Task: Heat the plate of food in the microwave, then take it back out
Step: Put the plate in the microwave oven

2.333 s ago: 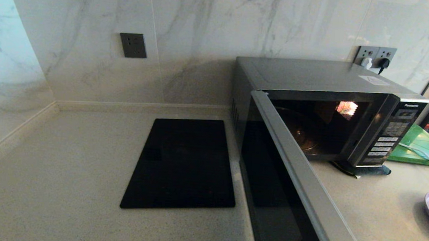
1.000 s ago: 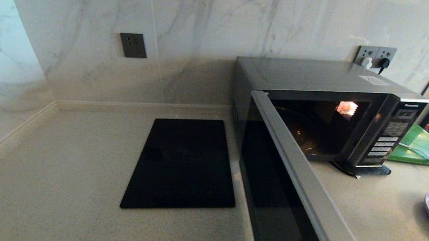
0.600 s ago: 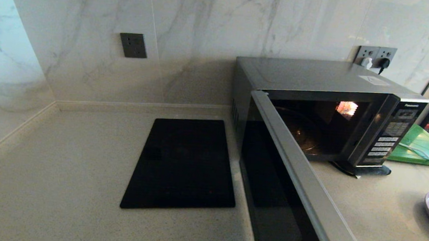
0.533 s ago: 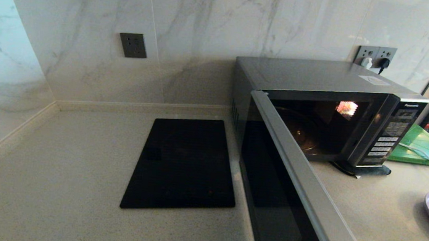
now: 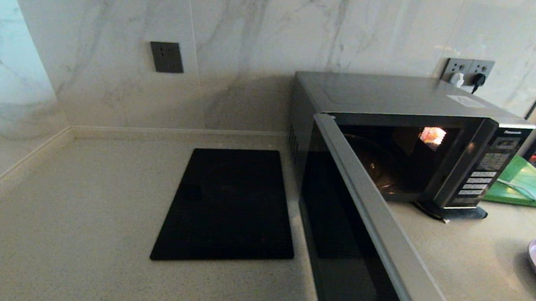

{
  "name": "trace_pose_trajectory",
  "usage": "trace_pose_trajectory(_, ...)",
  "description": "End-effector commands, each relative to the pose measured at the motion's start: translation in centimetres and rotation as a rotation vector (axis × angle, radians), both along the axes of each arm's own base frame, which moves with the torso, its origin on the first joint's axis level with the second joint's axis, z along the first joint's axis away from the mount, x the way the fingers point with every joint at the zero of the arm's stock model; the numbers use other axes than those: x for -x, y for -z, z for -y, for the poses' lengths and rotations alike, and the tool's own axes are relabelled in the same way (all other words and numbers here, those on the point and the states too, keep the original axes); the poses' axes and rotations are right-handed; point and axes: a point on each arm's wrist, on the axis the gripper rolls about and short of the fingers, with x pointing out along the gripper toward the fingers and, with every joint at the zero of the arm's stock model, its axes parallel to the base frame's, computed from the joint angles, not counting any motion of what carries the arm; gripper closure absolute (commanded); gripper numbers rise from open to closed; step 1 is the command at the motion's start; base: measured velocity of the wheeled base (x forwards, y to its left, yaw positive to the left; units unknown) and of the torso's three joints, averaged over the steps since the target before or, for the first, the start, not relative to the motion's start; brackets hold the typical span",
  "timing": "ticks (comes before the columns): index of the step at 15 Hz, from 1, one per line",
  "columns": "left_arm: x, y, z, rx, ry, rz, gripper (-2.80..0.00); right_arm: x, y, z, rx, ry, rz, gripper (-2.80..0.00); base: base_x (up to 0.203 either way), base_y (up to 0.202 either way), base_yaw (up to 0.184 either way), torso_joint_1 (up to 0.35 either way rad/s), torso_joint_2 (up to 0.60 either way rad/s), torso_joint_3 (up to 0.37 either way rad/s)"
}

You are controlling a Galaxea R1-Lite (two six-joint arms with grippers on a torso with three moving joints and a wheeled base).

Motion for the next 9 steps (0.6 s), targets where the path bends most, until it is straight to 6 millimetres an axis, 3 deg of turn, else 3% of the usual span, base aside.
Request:
trace_pose_trajectory(1,0.0,0.0,0.0,0.000,-0.001,0.000,0.00,0.1,-0.2,-0.1,-0.001,0.006,-0.001,0.00,0.000,0.000,0.000,0.000,0.00,0.000)
trace_pose_trajectory(4,0.0,0.0,0.0,0.000,-0.001,-0.001,0.00,0.4,-1.3,-0.5,0.015,0.003,0.015,0.00,0.000,0.000,0.000,0.000,0.00,0.000)
trace_pose_trajectory(9,0.0,0.0,0.0,0.000,-0.001,0.001,0.00,1.7,-5.0,-2.1,0.045,-0.036,0.086,0.00,0.000,0.000,0.000,0.000,0.00,0.000)
